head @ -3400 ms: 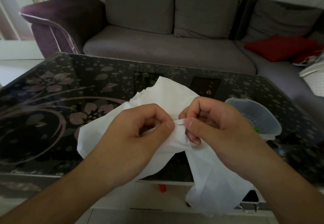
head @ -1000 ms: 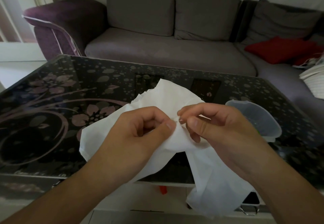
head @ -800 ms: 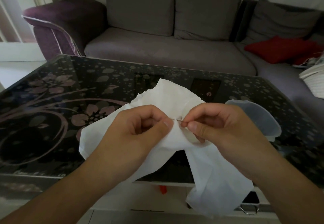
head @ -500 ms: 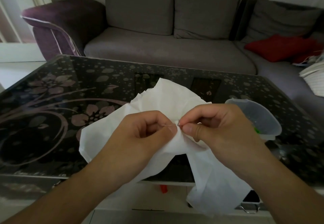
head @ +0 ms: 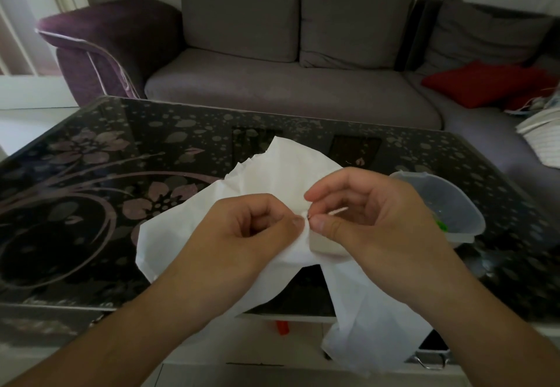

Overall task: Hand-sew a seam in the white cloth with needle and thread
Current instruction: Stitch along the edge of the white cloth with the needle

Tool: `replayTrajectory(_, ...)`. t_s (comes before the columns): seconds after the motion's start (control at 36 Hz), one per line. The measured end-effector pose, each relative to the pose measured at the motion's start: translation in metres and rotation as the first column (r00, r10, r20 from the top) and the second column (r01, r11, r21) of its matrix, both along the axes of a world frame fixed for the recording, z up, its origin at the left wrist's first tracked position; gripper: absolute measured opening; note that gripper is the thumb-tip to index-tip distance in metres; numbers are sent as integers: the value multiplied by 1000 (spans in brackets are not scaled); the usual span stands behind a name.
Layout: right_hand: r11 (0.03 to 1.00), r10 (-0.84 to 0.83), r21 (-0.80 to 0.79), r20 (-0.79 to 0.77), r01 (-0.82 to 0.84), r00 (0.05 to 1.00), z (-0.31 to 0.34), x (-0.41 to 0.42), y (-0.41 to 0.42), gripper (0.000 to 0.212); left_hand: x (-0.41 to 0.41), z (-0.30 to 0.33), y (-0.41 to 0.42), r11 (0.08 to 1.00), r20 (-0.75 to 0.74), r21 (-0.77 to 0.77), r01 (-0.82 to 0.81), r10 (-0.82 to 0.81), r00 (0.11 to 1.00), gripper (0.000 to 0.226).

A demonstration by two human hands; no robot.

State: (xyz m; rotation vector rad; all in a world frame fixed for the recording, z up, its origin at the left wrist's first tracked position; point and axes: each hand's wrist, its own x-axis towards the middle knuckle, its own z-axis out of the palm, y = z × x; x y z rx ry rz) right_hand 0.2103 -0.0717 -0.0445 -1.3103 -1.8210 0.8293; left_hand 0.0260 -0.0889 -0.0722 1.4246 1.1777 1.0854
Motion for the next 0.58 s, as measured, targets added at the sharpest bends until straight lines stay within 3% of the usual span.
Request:
replayTrajectory(0.22,974,186,125,43,-190,982,-2,1,0,32,-2,-3,4,1000,6,14,-2,2,1000,18)
replayTrajectory(0.42,957,149,249,25,-150,989,-9,0,1,24,-3,-2,4,999,26,-28,22,-21,999,20)
replayTrajectory(0.58,936,50,339,135,-93,990,-13,-4,-2,20,-6,-1,5,997,26,-57,53,-52,998,21)
